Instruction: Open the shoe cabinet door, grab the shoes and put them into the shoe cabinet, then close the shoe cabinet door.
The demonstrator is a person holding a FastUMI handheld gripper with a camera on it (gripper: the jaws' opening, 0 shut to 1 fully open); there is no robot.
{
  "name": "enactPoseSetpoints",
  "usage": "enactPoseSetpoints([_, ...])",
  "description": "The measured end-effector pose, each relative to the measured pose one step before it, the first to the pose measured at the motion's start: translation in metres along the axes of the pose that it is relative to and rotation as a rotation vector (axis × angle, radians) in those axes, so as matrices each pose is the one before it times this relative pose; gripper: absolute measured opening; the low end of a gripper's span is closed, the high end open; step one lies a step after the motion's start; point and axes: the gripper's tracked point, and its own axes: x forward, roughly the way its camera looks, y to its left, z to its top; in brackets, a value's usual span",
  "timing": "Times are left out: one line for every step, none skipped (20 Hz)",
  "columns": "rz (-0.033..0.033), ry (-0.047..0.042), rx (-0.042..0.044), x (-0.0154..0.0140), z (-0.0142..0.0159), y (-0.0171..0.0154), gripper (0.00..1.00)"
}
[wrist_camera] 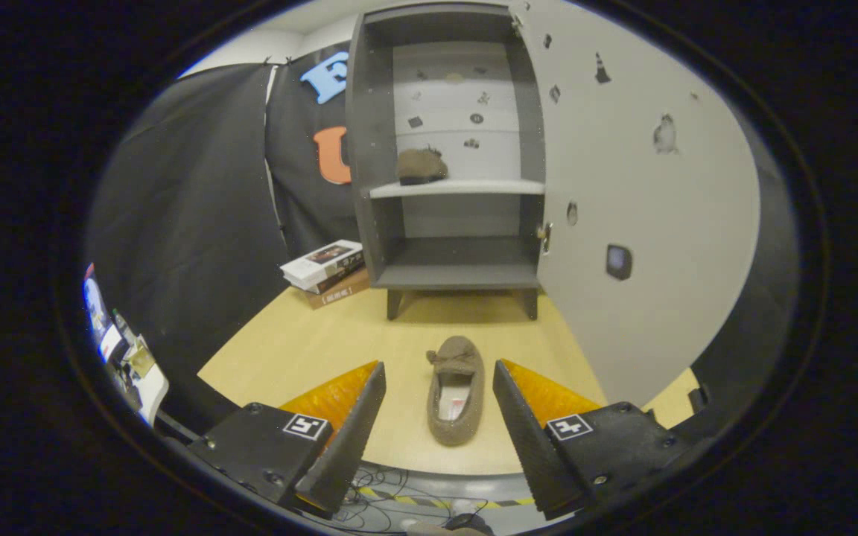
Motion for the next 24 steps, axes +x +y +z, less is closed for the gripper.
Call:
enactPoseSetpoints([0.01380,0.03144,0.00886,0.01717,-0.01210,0.00350,0.92])
enactPoseSetpoints([-0.00181,0.02895,0.00551,0.01840,-0.00975,0.00104,0.92])
enactPoseSetpoints([0.00518,0.03019,0.00260,0.01685,-0.00914,0.00056,0.92])
enactPoseSetpoints([0.00428,0.02528,0.00660,0.01433,-0.00511,0.00123,0.92])
enactPoseSetpoints([-0.00054,0.02024,-0.00095,0.01478,-0.00349,-0.00064,0.92])
enactPoseSetpoints([-0.00793,0.01162,-0.00148,0.01428,-0.00337,-0.00174,0.92])
enactPoseSetpoints([-0.00011,0.01405,-0.00376,0.01215,-0.00081,0.00076,0.92])
enactPoseSetpoints([-0.00237,0.01534,-0.00293,0.01245,-0.00232,-0.00069,0.92])
enactPoseSetpoints([-0.00197,0.01406,-0.00129,0.01183,-0.00047,-0.00119,0.92])
enactPoseSetpoints([-0.00297,0.01379,0.00087,0.01057,-0.00048,-0.00113,0.92])
enactPoseSetpoints([-0.00157,0.01552,0.00413,0.00951,-0.00105,-0.00116,0.92])
enactPoseSetpoints([-0.00198,0.01195,0.00875,0.00877,0.00028,-0.00179,0.92])
enactPoseSetpoints([-0.00145,0.01335,0.00808,0.00819,0.00006,-0.00104,0.92])
enactPoseSetpoints([-0.00160,0.01185,0.00941,0.00780,0.00105,-0.00184,0.92])
enactPoseSetpoints([0.00025,0.01109,0.00890,0.00669,0.00016,-0.00155,0.92])
enactPoseSetpoints([0.00350,0.00967,0.01108,0.00623,0.00214,0.00006,0.92])
enactPoseSetpoints([0.00309,0.01164,0.00919,0.00592,0.00111,0.00066,0.92])
enactPoseSetpoints([0.00524,0.00781,0.00383,0.00349,0.00130,0.00143,0.92])
enactPoseSetpoints([0.00069,0.00882,0.00228,0.00326,0.00119,0.00048,0.92])
enactPoseSetpoints([0.00109,0.00753,0.00115,0.00598,0.00045,0.00081,0.92])
enactPoseSetpoints([0.00022,0.01155,-0.00068,0.00626,-0.00088,0.00035,0.92])
enactPoseSetpoints([0.00243,0.00731,0.00236,0.00244,0.00042,0.00113,0.92])
enactPoseSetpoints([-0.00062,0.00152,0.00053,0.00207,0.00167,0.00002,0.92])
enactPoseSetpoints([0.00208,0.00293,-0.00126,0.00137,0.00121,0.00015,0.91])
